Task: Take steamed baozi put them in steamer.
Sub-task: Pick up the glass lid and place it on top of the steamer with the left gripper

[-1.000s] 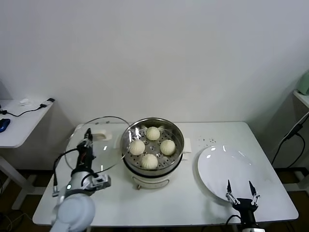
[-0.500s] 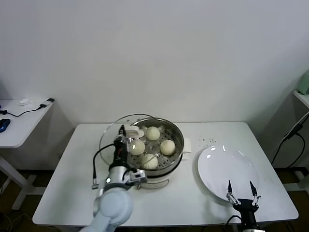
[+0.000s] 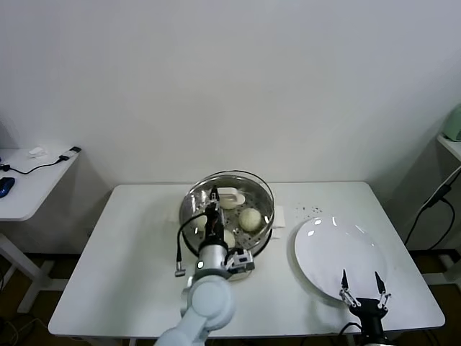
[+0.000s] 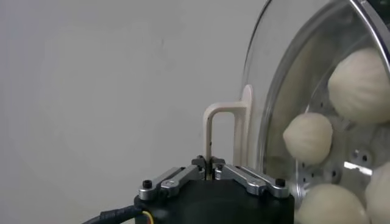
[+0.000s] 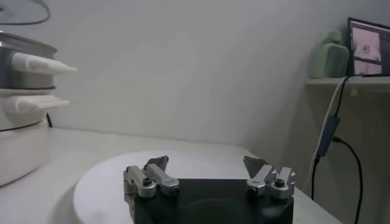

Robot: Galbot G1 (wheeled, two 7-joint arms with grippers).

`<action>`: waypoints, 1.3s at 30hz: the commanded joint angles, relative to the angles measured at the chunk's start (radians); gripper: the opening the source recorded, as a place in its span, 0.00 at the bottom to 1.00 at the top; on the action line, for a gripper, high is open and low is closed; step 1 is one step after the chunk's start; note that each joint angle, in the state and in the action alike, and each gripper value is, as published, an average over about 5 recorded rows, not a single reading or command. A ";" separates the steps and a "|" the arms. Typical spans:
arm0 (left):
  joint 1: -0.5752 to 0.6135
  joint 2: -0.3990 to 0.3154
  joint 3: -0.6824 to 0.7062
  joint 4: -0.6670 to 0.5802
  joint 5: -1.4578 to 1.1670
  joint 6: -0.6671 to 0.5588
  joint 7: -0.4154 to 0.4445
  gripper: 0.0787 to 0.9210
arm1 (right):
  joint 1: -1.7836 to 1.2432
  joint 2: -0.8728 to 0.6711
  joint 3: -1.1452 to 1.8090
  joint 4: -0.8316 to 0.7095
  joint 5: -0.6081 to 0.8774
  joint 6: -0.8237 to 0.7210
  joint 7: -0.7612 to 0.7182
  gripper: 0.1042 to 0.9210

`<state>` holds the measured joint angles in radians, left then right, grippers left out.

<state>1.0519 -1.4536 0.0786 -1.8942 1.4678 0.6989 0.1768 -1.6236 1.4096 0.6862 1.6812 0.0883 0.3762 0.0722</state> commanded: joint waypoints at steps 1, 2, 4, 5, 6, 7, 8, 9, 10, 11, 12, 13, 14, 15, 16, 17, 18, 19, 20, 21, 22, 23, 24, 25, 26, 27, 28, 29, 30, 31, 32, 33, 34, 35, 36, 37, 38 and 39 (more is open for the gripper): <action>-0.029 -0.074 0.030 0.102 0.072 0.005 -0.019 0.07 | -0.001 0.001 0.000 -0.006 0.000 0.011 0.002 0.88; -0.028 -0.076 0.027 0.108 0.079 0.003 -0.020 0.07 | -0.001 0.001 0.000 -0.007 -0.001 0.013 0.002 0.88; -0.025 -0.078 0.023 0.117 0.090 0.001 -0.023 0.07 | -0.002 0.001 -0.001 -0.010 -0.001 0.016 0.003 0.88; -0.023 -0.078 0.019 0.120 0.099 -0.001 -0.022 0.07 | -0.002 0.001 0.000 -0.011 -0.001 0.017 0.003 0.88; -0.020 -0.078 0.016 0.124 0.106 -0.002 -0.021 0.07 | -0.002 0.000 0.001 -0.012 -0.001 0.018 0.003 0.88; -0.017 -0.078 0.013 0.127 0.114 -0.003 -0.019 0.07 | -0.002 0.000 0.001 -0.013 -0.001 0.019 0.004 0.88; -0.014 -0.078 0.010 0.130 0.120 -0.003 -0.017 0.07 | -0.002 -0.001 0.002 -0.014 -0.001 0.020 0.004 0.88; -0.012 -0.078 0.006 0.133 0.126 -0.004 -0.015 0.07 | -0.001 -0.001 0.003 -0.014 -0.001 0.020 0.004 0.88; -0.011 -0.078 0.003 0.136 0.130 -0.004 -0.014 0.07 | -0.001 -0.001 0.003 -0.015 -0.001 0.021 0.005 0.88; -0.010 -0.078 -0.001 0.139 0.134 -0.004 -0.012 0.07 | -0.001 -0.001 0.003 -0.016 -0.002 0.022 0.005 0.88; -0.010 -0.079 -0.004 0.142 0.138 -0.004 -0.012 0.07 | 0.000 -0.001 0.003 -0.017 -0.003 0.024 0.005 0.88; -0.010 -0.079 -0.007 0.145 0.143 -0.004 -0.011 0.07 | 0.000 -0.001 0.003 -0.018 -0.004 0.026 0.005 0.88; -0.009 -0.078 -0.010 0.147 0.148 -0.004 -0.009 0.07 | 0.000 -0.001 0.003 -0.019 -0.005 0.028 0.006 0.88; -0.009 -0.078 -0.012 0.148 0.152 -0.004 -0.008 0.07 | 0.000 -0.001 0.002 -0.020 -0.006 0.030 0.006 0.88; -0.008 -0.077 -0.014 0.150 0.156 -0.005 -0.006 0.07 | 0.000 0.000 0.002 -0.021 -0.006 0.031 0.006 0.88; -0.008 -0.076 -0.016 0.152 0.160 -0.005 -0.005 0.07 | 0.000 0.000 0.002 -0.021 -0.007 0.033 0.007 0.88; -0.008 -0.076 -0.018 0.153 0.163 -0.006 -0.004 0.07 | 0.000 0.000 0.002 -0.022 -0.007 0.034 0.008 0.88; -0.008 -0.075 -0.021 0.155 0.165 -0.006 -0.004 0.07 | 0.001 0.000 0.002 -0.022 -0.008 0.036 0.008 0.88; -0.008 -0.075 -0.024 0.157 0.168 -0.007 -0.004 0.07 | 0.001 0.000 0.002 -0.023 -0.009 0.037 0.009 0.88; -0.007 -0.075 -0.025 0.157 0.168 -0.007 -0.003 0.07 | 0.000 0.000 0.002 -0.023 -0.009 0.038 0.009 0.88; -0.007 -0.075 -0.026 0.158 0.168 -0.007 -0.002 0.07 | 0.000 0.000 0.001 -0.023 -0.010 0.039 0.009 0.88; -0.007 -0.075 -0.027 0.158 0.167 -0.007 -0.002 0.07 | 0.000 0.000 0.001 -0.023 -0.010 0.039 0.008 0.88; -0.006 -0.075 -0.026 0.157 0.168 -0.007 -0.001 0.07 | 0.000 0.000 0.001 -0.023 -0.011 0.040 0.008 0.88; -0.004 -0.076 -0.026 0.157 0.168 -0.008 0.000 0.07 | 0.000 0.000 0.001 -0.023 -0.012 0.042 0.008 0.88; -0.003 -0.076 -0.026 0.156 0.169 -0.009 0.001 0.07 | 0.000 0.001 0.001 -0.024 -0.014 0.044 0.008 0.88; -0.001 -0.076 -0.026 0.154 0.171 -0.011 0.001 0.07 | 0.000 0.001 0.001 -0.024 -0.016 0.046 0.008 0.88; 0.001 -0.076 -0.025 0.151 0.174 -0.012 0.002 0.07 | 0.000 0.001 0.001 -0.024 -0.018 0.048 0.008 0.88; 0.003 -0.075 -0.023 0.146 0.176 -0.013 0.002 0.07 | 0.000 0.001 0.001 -0.024 -0.019 0.050 0.008 0.88; 0.005 -0.074 -0.020 0.140 0.177 -0.014 0.001 0.07 | 0.000 0.002 0.001 -0.024 -0.021 0.051 0.008 0.88; 0.006 -0.072 -0.017 0.131 0.179 -0.016 0.001 0.07 | 0.000 0.002 0.001 -0.024 -0.021 0.051 0.008 0.88; 0.007 -0.070 -0.013 0.124 0.179 -0.017 0.001 0.07 | 0.000 0.002 0.001 -0.024 -0.021 0.051 0.008 0.88; 0.007 -0.068 -0.009 0.114 0.177 -0.019 0.001 0.07 | 0.000 0.002 0.001 -0.024 -0.021 0.050 0.007 0.88; 0.009 -0.066 -0.005 0.104 0.175 -0.021 0.001 0.09 | 0.000 0.002 0.001 -0.024 -0.021 0.049 0.006 0.88; 0.009 -0.064 -0.002 0.095 0.172 -0.022 0.002 0.11 | 0.000 0.003 0.001 -0.023 -0.021 0.048 0.006 0.88; 0.011 -0.061 0.001 0.086 0.167 -0.022 0.002 0.14 | 0.001 0.004 0.001 -0.023 -0.022 0.047 0.005 0.88; 0.012 -0.057 0.004 0.076 0.162 -0.023 0.003 0.17 | 0.001 0.005 0.001 -0.023 -0.023 0.046 0.005 0.88; 0.014 -0.053 0.007 0.067 0.158 -0.023 0.005 0.21 | 0.001 0.005 0.001 -0.022 -0.024 0.045 0.004 0.88; 0.016 -0.048 0.009 0.057 0.153 -0.023 0.007 0.24 | 0.001 0.006 0.001 -0.021 -0.025 0.044 0.004 0.88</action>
<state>1.0628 -1.5143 0.0746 -1.7776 1.6301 0.6791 0.1785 -1.6231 1.4139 0.6870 1.6576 0.0680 0.4207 0.0784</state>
